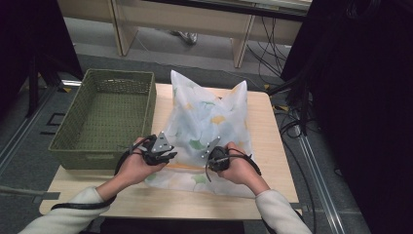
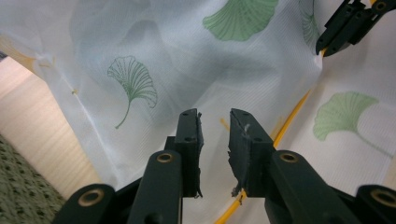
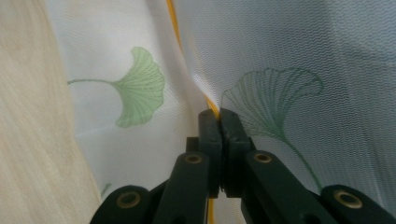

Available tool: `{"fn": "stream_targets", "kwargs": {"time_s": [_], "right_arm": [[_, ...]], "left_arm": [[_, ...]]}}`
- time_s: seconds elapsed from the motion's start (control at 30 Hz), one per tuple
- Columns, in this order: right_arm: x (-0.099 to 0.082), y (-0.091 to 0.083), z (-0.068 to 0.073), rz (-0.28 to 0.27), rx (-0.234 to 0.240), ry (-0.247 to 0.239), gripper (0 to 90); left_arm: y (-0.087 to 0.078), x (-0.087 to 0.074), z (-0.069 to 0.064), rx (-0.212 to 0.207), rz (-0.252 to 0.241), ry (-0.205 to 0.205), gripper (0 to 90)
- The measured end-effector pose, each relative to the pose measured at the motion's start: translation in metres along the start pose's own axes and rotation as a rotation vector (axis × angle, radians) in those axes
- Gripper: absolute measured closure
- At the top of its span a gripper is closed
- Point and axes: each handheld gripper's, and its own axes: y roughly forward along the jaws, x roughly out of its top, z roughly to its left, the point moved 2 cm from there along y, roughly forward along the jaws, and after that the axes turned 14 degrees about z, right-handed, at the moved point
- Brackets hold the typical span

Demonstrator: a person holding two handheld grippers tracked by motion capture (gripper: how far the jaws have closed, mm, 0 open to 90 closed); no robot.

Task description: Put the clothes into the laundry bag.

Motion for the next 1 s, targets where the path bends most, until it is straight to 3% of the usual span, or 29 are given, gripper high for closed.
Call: {"fn": "stream_targets", "kwargs": {"time_s": [0.2,0.87,1.0], "right_arm": [[-0.004,0.006,0.0,0.034,0.008,-0.004,90.0],[-0.006,0.012,-0.001,0.032,0.006,0.019,88.9],[-0.008,0.01,-0.002,0.012,0.017,0.036,85.1]], "left_arm": [[0.003,-0.001,-0.005,-0.017,0.012,0.012,72.4],[0.001,-0.007,-0.012,-0.035,0.017,0.017,70.3],[-0.001,-0.007,-0.012,-0.033,0.009,0.013,69.2]]}}
